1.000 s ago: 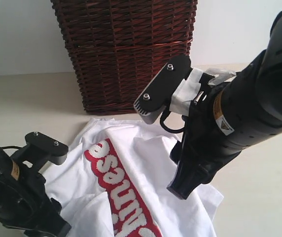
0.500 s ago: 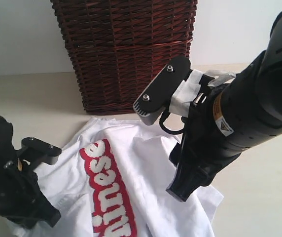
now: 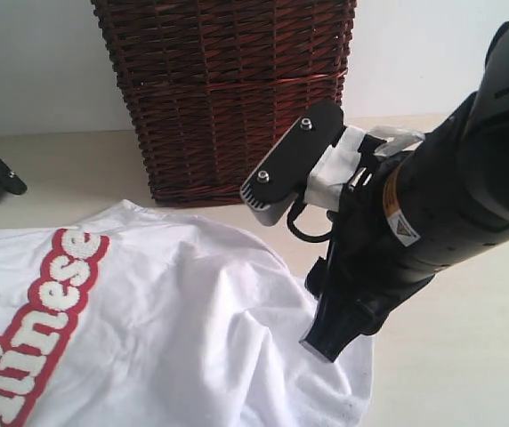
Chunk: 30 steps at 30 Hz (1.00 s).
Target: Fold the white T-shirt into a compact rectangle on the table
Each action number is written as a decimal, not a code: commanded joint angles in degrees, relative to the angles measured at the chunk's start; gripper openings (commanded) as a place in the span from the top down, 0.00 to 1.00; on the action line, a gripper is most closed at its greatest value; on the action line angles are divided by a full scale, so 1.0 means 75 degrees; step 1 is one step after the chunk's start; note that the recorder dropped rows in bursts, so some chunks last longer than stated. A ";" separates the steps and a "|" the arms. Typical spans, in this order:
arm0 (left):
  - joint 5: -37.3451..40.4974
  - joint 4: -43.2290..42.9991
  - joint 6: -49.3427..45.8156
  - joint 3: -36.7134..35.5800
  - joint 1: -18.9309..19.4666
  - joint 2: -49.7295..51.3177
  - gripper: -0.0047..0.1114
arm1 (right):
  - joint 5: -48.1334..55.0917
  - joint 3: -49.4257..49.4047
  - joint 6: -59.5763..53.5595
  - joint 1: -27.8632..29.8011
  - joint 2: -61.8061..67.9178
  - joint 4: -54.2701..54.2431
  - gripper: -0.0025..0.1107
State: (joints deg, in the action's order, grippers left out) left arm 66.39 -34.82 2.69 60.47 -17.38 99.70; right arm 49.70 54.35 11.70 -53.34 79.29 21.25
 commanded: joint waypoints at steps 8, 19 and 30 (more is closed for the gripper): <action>0.0477 -0.2170 0.2175 0.0304 0.0480 0.0041 0.47 | -0.0202 -0.0012 0.0599 0.0731 0.1704 0.0298 0.50; -0.0972 0.3037 -0.0703 0.0909 0.0480 -0.0386 0.70 | -0.1823 0.0716 0.0570 0.1984 0.3497 0.0168 0.98; -0.1018 0.7025 -0.3976 0.0909 0.0480 0.0050 0.96 | -0.1949 0.1293 0.0176 0.2763 0.5215 -0.0030 0.98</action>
State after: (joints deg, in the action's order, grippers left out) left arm 58.25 14.01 -23.19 67.10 -13.73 98.95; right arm 35.28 63.51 14.06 -34.02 115.25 21.51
